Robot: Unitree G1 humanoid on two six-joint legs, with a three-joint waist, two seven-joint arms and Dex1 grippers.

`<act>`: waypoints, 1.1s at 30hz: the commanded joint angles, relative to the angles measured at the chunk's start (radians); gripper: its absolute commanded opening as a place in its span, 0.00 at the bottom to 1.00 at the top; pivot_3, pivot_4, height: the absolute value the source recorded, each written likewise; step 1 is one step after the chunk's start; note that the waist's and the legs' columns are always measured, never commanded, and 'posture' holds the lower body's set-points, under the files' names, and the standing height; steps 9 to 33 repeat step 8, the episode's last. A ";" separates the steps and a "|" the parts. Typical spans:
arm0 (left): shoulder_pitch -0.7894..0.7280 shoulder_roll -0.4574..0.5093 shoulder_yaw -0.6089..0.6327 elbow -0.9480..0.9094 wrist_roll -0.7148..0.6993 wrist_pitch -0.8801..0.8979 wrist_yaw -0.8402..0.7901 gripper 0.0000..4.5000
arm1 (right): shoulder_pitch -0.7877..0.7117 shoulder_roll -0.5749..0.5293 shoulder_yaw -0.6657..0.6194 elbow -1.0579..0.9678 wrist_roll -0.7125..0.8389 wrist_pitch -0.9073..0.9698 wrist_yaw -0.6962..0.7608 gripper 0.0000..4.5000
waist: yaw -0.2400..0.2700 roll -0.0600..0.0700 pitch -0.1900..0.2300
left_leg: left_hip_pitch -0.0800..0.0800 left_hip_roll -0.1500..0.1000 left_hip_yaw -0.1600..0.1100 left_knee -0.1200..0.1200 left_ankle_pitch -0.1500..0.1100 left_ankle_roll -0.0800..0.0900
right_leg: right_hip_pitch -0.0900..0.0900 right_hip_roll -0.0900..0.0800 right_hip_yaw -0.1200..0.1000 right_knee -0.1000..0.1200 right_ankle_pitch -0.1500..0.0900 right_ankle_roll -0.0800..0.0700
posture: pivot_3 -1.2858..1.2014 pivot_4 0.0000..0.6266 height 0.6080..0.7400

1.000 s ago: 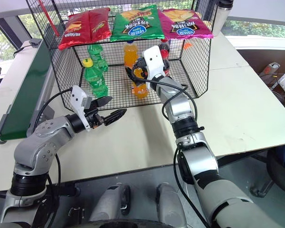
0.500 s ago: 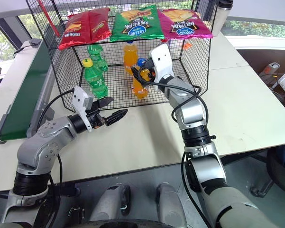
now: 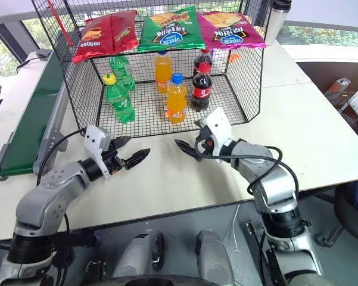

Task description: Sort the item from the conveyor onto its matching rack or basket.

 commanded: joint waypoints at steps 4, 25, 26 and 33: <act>0.027 -0.010 0.042 -0.074 -0.020 -0.004 0.038 1.00 | 0.033 -0.022 -0.053 -0.053 0.032 0.004 -0.025 0.99 | 0.004 0.000 0.000 | 0.000 0.000 0.000 0.000 0.000 0.000 | 0.001 0.000 0.000 -0.001 0.000 0.000 | 0.52 0.24 0.99; 0.030 -0.006 0.039 -0.073 -0.015 -0.022 0.038 1.00 | 0.047 -0.029 -0.054 -0.048 0.035 0.001 -0.036 0.99 | 0.004 0.000 0.000 | 0.000 0.000 0.000 0.000 0.000 0.000 | 0.001 0.000 0.000 -0.001 0.000 0.000 | 0.52 0.24 0.99; 0.030 -0.006 0.039 -0.073 -0.015 -0.022 0.038 1.00 | 0.047 -0.029 -0.054 -0.048 0.035 0.001 -0.036 0.99 | 0.004 0.000 0.000 | 0.000 0.000 0.000 0.000 0.000 0.000 | 0.001 0.000 0.000 -0.001 0.000 0.000 | 0.52 0.24 0.99; 0.030 -0.006 0.039 -0.073 -0.015 -0.022 0.038 1.00 | 0.047 -0.029 -0.054 -0.048 0.035 0.001 -0.036 0.99 | 0.004 0.000 0.000 | 0.000 0.000 0.000 0.000 0.000 0.000 | 0.001 0.000 0.000 -0.001 0.000 0.000 | 0.52 0.24 0.99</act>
